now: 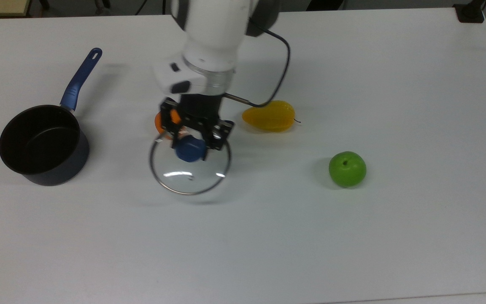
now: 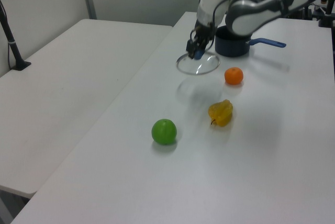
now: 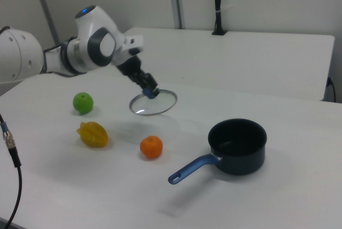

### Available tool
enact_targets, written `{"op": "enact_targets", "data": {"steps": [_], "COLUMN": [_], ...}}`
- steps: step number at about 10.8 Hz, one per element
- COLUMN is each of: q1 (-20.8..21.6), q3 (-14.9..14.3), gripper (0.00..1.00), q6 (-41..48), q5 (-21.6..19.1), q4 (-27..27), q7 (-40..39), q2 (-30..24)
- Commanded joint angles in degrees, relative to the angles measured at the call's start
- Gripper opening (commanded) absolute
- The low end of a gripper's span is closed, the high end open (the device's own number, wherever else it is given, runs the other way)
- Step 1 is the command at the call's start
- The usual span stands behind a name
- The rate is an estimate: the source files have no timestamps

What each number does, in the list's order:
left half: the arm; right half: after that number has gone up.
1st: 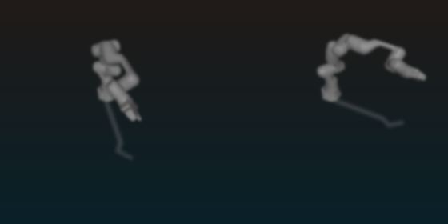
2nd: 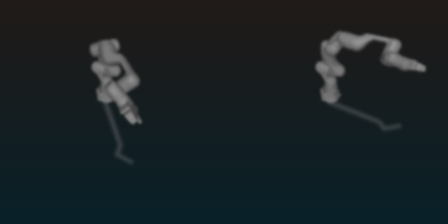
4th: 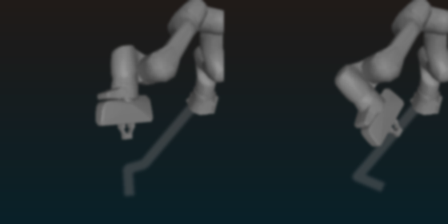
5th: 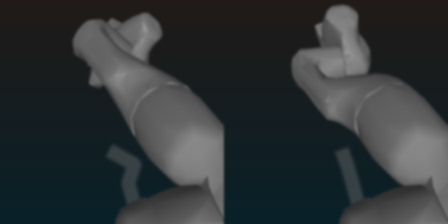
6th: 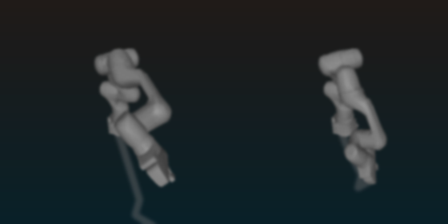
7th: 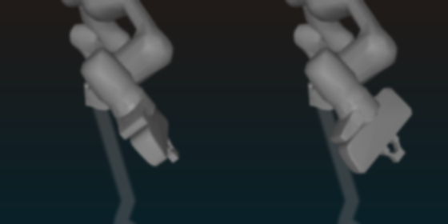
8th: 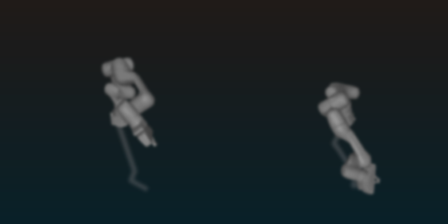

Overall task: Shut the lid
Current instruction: 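Lift the glass lid by its knob and carry it toward the black saucepan, then lower the lid onto the saucepan rim and release the knob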

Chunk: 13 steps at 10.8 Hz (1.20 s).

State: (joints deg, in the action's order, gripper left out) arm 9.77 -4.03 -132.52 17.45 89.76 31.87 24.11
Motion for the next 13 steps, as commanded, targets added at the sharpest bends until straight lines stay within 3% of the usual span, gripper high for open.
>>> {"op": "enact_targets", "data": {"steps": [1,3,6,10,13], "q1": [-6.3,-12.6,-20.6,-24.5,-25.9], "q3": [0.1,0.2,0.0,0.0,0.0], "gripper": [0.45,0.45,0.45,0.45,0.45], "q6": [6.0,5.0,1.8,-5.5,-5.6], "q5": [0.0,0.1,-10.3,-12.4,-12.5], "q4": [-4.0,-4.3,-5.5,-5.1,-4.7], "q7": [-6.7,-11.4,-20.9,-23.4,-23.5], "q2": [-0.8,-0.5,0.1,2.6,3.1]}}
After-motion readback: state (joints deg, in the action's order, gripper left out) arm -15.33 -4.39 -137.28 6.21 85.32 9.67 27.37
